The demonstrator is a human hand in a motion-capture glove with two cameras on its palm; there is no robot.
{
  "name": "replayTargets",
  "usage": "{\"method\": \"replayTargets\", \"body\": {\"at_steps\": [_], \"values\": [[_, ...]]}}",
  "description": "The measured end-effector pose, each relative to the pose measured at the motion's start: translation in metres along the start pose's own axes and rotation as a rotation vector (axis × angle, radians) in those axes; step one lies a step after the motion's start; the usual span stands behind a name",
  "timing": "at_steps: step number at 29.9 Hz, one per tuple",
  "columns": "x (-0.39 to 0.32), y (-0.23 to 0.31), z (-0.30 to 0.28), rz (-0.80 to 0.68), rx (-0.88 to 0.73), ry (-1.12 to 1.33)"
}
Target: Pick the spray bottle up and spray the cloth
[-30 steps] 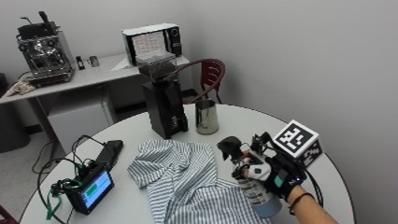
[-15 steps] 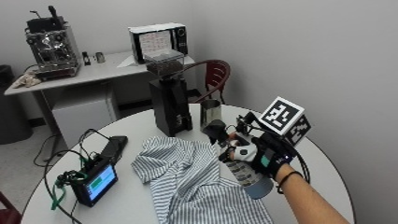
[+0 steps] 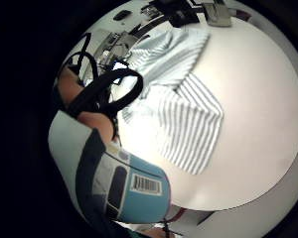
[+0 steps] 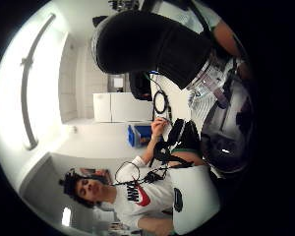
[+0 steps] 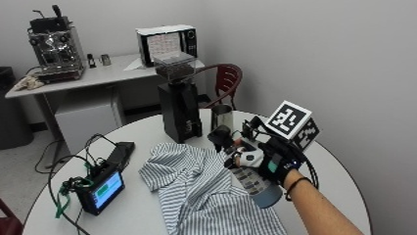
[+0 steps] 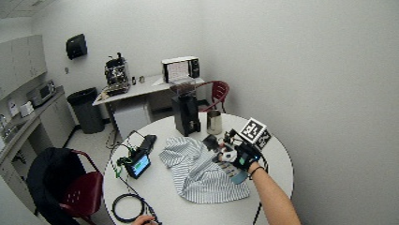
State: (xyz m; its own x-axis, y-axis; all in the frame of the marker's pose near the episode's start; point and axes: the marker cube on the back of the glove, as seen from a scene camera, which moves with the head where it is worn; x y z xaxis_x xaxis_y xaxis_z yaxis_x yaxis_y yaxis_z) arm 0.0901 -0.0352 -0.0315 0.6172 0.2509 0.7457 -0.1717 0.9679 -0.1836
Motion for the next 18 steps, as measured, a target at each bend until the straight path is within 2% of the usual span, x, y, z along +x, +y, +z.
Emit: {"method": "replayTargets", "body": {"at_steps": [10,18], "values": [[0.024,-0.007,0.035,0.064,-0.073,0.021],[-0.019,-0.008,-0.001,-0.017,0.011,0.014]]}}
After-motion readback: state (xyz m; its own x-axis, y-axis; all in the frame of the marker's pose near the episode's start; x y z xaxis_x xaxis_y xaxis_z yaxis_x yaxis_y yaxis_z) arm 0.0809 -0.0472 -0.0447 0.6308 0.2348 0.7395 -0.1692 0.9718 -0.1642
